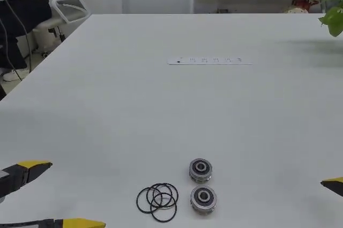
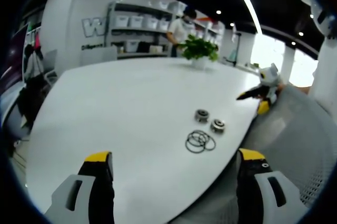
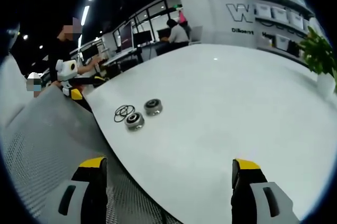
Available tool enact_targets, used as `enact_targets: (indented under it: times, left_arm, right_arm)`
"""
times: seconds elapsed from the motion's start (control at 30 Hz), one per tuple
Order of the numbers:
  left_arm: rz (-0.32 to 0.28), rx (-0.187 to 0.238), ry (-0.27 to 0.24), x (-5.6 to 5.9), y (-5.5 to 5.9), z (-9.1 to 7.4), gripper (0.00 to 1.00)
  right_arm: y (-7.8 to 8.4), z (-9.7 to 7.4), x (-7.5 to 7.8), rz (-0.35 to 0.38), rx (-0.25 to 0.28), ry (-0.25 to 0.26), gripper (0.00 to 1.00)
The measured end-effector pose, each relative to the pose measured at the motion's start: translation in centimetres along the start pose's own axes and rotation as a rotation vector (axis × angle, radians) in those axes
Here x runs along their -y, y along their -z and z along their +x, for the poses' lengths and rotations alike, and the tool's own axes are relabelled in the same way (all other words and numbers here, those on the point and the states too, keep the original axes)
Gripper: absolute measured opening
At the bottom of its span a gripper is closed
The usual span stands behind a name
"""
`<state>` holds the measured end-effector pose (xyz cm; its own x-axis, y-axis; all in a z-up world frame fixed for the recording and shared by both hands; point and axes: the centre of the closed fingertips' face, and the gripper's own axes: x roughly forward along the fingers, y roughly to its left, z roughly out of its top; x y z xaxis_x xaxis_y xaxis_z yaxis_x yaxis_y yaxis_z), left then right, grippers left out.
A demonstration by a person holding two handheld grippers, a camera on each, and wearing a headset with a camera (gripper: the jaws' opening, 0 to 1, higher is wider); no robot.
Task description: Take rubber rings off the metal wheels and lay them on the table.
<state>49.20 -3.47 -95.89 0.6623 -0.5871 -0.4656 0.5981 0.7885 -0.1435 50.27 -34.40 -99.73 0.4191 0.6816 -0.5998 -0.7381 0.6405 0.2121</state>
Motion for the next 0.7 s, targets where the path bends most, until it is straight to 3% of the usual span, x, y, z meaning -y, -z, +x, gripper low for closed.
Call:
enact_targets:
  times: [0.7]
  left_arm:
    - [0.004,-0.015,0.012,0.71,-0.06,0.24,0.98]
  right_arm:
    - [0.20,0.07,-0.06,0.003,-0.009,-0.002,0.98]
